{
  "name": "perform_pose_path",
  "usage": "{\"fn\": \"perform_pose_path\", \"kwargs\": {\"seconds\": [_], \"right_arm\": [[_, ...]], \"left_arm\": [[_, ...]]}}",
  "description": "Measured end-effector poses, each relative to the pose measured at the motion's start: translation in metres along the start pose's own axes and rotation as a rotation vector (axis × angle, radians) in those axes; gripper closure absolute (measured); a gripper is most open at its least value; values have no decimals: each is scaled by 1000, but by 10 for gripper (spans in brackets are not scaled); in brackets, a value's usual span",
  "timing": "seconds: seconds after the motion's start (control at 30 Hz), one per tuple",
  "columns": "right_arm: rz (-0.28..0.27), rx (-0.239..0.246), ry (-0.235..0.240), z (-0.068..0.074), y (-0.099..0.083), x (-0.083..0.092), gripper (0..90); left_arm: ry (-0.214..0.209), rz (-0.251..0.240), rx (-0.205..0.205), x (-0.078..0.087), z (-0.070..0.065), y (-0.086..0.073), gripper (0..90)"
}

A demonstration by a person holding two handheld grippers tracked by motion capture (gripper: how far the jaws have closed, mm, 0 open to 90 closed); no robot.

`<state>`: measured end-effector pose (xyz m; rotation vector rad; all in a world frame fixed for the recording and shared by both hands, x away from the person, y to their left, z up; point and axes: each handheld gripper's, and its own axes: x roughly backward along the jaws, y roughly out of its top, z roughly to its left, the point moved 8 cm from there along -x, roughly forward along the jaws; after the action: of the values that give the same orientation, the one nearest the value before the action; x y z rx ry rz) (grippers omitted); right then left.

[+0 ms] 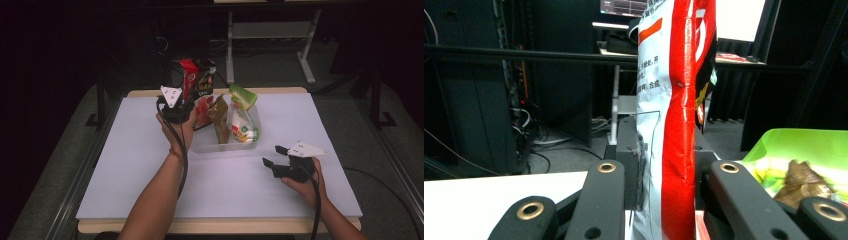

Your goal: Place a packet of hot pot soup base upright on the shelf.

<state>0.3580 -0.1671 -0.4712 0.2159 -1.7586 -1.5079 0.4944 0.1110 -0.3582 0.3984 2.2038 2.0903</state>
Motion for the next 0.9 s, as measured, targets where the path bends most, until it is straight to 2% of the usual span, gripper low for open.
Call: {"fn": "perform_pose_path", "kwargs": {"seconds": [0.23, 0.43, 0.5, 0.57, 0.63, 0.77, 0.83, 0.9], "right_arm": [[16, 3, 9, 1, -4, -4, 320], [17, 10, 12, 3, -3, -5, 322], [19, 13, 15, 4, -3, -5, 321], [22, 14, 19, 5, -3, -5, 321], [21, 13, 20, 5, -4, -5, 322], [21, 8, 23, 4, -4, -5, 322], [25, 12, 24, 5, -4, -5, 322], [30, 15, 25, 6, -4, -6, 322]], "left_arm": [[1, -35, 21, 5, -7, -8, 745], [-64, -26, 0, 13, -18, -25, 731], [-78, -24, 10, 16, -19, -27, 722], [-99, -8, -19, 18, -21, -29, 718], [-121, 6, -27, 20, -22, -33, 713], [-161, 52, 26, 22, -17, -45, 699], [-164, 70, 3, 23, -14, -45, 696], [-189, 98, -12, 23, -13, -45, 692]]}}
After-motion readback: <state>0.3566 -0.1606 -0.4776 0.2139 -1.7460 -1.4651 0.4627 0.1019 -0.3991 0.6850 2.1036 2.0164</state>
